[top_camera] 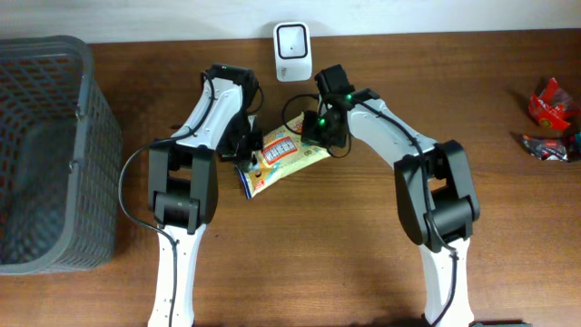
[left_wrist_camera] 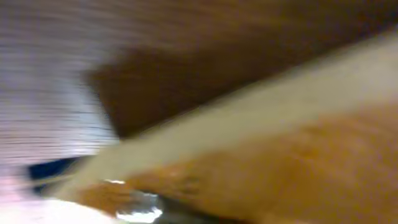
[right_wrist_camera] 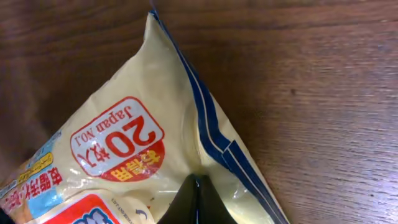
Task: Scan the item barcode
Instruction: 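Lower the yellow bag flat onto the table with both grippers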
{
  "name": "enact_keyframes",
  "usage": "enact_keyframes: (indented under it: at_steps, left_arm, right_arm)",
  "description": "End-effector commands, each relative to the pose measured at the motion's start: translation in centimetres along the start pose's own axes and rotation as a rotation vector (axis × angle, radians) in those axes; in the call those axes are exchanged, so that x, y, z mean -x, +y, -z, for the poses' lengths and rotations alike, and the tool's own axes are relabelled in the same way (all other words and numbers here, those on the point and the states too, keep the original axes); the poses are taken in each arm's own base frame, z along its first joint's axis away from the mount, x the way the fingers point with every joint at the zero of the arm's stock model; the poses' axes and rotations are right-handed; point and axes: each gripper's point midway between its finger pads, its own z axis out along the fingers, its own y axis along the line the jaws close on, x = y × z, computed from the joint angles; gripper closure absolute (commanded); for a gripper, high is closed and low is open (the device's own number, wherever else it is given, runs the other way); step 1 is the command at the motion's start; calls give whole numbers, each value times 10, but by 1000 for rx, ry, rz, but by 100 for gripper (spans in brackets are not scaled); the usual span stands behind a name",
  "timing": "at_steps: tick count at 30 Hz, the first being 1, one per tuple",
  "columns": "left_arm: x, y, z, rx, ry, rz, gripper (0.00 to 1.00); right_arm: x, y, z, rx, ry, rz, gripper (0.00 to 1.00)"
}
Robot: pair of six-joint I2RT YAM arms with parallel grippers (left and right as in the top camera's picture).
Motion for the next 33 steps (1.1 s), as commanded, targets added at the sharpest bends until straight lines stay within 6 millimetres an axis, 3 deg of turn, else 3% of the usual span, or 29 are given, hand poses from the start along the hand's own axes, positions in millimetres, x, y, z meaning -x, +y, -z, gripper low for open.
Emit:
enact_keyframes:
  at_steps: [1, 4, 6, 7, 9, 10, 11, 12, 13, 15, 18, 22, 24, 27, 31, 33]
  left_arm:
    - [16, 57, 10, 242, -92, 81, 100]
    - [25, 72, 23, 226, -119, 122, 100]
    - [34, 74, 46, 161, -166, 149, 100]
    - [37, 69, 58, 106, -186, 156, 100]
    - [38, 33, 78, -121, -193, 39, 97]
    - [35, 20, 80, -194, -178, -9, 71]
    - [33, 13, 78, -231, -168, -41, 47]
    - [29, 4, 75, -269, -152, -93, 13]
    - [25, -4, 70, -296, -133, -134, 0]
    - [18, -16, 60, -338, -99, -187, 1]
    - [9, -30, 29, -430, -36, -243, 1]
    - [8, -53, 3, -611, -42, -326, 1]
    - [11, -60, -7, -652, -64, -341, 3]
    - [16, -70, -21, -648, -81, -331, 21]
    - [18, -83, -23, -638, -106, -369, 59]
    - [18, -82, -26, -612, -101, -354, 76]
  right_arm:
    - [-16, -66, -24, -305, 4, -160, 96]
    - [-25, -83, -1, -422, -9, -266, 96]
    - [-26, -76, 25, -425, -20, -282, 96]
    - [-25, -70, 38, -414, -29, -280, 96]
    - [-28, -63, 62, -404, -28, -245, 95]
    - [-27, -61, 68, -396, -24, -188, 77]
    - [-26, -59, 72, -390, -16, -124, 37]
    - [-27, -59, 74, -392, -1, -53, 2]
    - [-26, -61, 75, -392, 2, -30, 2]
    - [-21, -68, 78, -381, 4, -52, 2]
    - [-8, -79, 89, -220, 58, -89, 2]
    - [-5, -129, 110, -189, 102, -236, 2]
    - [-10, -138, 109, -197, 119, -257, 2]
    - [-19, -129, 94, -198, 154, -205, 1]
    - [-30, -102, 57, -142, 170, -135, 27]
    - [-34, -88, 44, -118, 162, -94, 30]
